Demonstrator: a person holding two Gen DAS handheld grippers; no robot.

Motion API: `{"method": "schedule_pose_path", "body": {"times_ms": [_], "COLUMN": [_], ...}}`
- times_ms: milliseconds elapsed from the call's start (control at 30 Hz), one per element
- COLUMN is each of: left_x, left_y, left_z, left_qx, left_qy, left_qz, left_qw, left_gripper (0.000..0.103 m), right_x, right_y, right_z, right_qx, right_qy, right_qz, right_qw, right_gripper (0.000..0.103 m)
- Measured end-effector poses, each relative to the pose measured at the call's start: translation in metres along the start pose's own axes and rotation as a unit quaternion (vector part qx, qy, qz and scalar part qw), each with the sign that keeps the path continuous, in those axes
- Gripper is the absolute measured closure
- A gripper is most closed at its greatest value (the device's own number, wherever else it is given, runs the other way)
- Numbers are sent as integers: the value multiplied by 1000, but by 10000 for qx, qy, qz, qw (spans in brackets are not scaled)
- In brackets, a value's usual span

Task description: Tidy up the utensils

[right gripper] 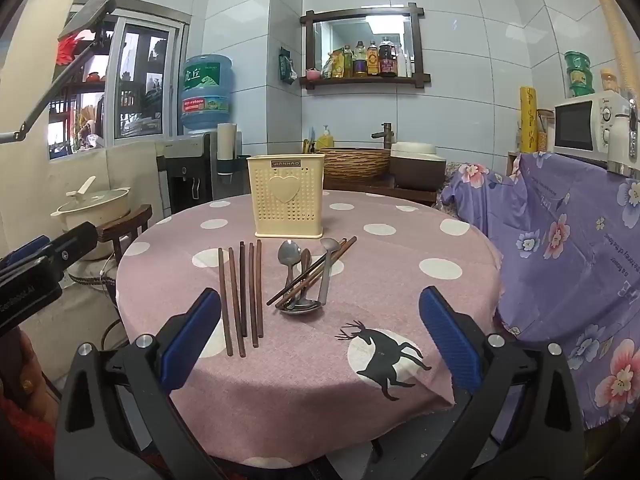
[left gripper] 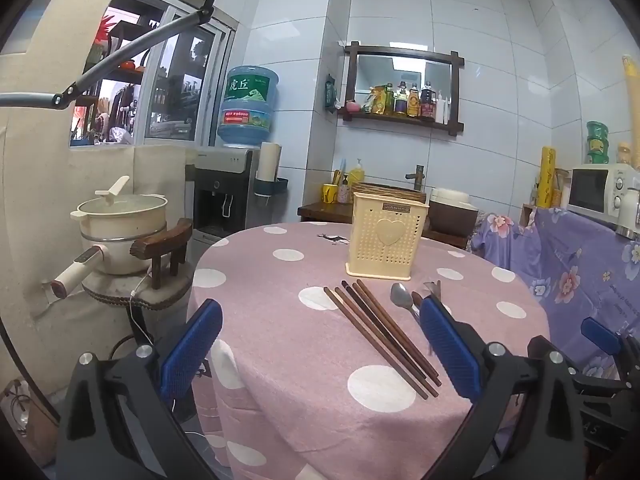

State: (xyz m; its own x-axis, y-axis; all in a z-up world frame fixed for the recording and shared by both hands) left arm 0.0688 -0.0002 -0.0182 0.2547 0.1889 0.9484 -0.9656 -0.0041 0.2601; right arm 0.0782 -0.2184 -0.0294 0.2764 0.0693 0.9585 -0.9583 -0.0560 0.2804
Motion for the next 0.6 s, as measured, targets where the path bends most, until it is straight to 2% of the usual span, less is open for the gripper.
{"method": "schedule_pose_path", "body": {"times_ms": [133, 600], "left_x": [0, 1], "left_y": [2, 3], "left_z": [3, -1], "left_qx": [12, 25], "left_qy": [-13, -18], "left_qz": [120, 137], "left_qw": [9999, 9999], "left_gripper": [5, 5], "right_x": [-1, 2], "right_y": [0, 2], "right_z": [-1, -2], "right_qx": [-3, -26], "right_qy": [33, 88], "right_qz": [-43, -27], "right_qw": [10000, 10000], "right_gripper": [5, 5]}}
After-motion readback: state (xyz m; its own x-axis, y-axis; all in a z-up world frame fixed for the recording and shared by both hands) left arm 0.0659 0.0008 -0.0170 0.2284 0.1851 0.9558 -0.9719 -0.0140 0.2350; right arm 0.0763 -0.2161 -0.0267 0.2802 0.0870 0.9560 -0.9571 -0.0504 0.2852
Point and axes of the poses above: each gripper's, at about its wrist camera, not at the fingertips, and y roughly against the way its jaws point, z to its right, x to its top, the point moved 7 cm from there along -y, roughly the way its jaws point, and after that the axes turned 5 degrees about y, right-handed, at the moved point
